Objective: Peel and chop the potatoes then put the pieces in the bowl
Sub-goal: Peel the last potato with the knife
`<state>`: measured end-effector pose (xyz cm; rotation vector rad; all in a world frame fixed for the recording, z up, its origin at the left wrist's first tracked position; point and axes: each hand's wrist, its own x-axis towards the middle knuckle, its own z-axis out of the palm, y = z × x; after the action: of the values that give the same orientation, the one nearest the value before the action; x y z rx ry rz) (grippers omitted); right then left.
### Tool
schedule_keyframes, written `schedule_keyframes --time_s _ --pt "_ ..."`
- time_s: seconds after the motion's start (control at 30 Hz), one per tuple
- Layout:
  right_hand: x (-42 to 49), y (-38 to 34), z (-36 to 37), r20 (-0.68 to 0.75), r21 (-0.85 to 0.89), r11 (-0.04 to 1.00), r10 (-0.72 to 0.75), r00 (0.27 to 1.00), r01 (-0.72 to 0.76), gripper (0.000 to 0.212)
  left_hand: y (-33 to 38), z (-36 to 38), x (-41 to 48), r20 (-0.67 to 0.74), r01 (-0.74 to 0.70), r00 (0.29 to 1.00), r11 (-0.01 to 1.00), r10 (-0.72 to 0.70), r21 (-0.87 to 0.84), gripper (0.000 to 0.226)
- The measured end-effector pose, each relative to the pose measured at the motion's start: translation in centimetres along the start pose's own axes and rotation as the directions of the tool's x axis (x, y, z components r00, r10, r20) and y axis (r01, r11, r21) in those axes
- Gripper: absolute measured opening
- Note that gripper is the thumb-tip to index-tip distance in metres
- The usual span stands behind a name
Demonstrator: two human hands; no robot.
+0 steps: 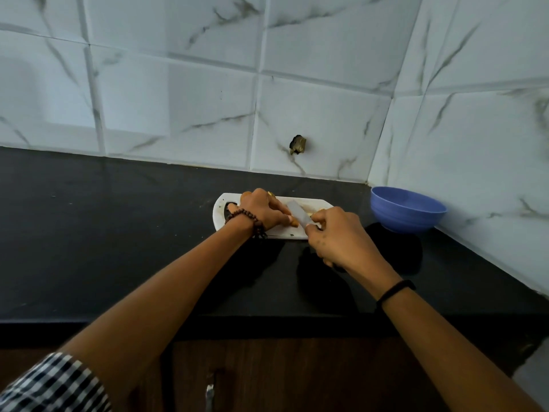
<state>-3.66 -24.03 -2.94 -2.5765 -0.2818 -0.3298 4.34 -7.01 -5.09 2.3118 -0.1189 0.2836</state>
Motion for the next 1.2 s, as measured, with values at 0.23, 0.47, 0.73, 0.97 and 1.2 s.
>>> schedule_keyframes --time_s 0.23,0.47,0.73,0.97,1.2 --pt "0.5 -0.3 0.6 -0.004 -0.163 0.986 -0.036 0.999 0.034 0.028 -0.2 0.5 0.4 -0.011 0.014 1.0 0.997 -0.013 0.071 0.017" --pt "0.8 0.0 0.6 -0.01 -0.211 0.976 -0.065 0.998 0.061 0.029 -0.3 0.4 0.7 -0.004 0.016 1.0 0.999 -0.016 0.028 0.013" --pt "0.7 0.4 1.0 -0.042 -0.225 0.969 -0.117 0.992 0.105 0.027 -0.2 0.4 0.6 -0.003 0.048 0.999 0.999 -0.048 0.015 0.02" --pt "0.9 0.1 1.0 -0.021 -0.252 0.964 -0.099 0.995 0.091 0.021 -0.1 0.5 0.5 0.007 0.038 0.999 0.999 -0.038 0.011 0.012" --pt "1.1 -0.6 1.2 -0.004 -0.248 0.964 -0.095 0.995 0.091 0.024 -0.1 0.7 0.7 0.016 0.026 1.0 0.999 -0.026 0.021 0.02"
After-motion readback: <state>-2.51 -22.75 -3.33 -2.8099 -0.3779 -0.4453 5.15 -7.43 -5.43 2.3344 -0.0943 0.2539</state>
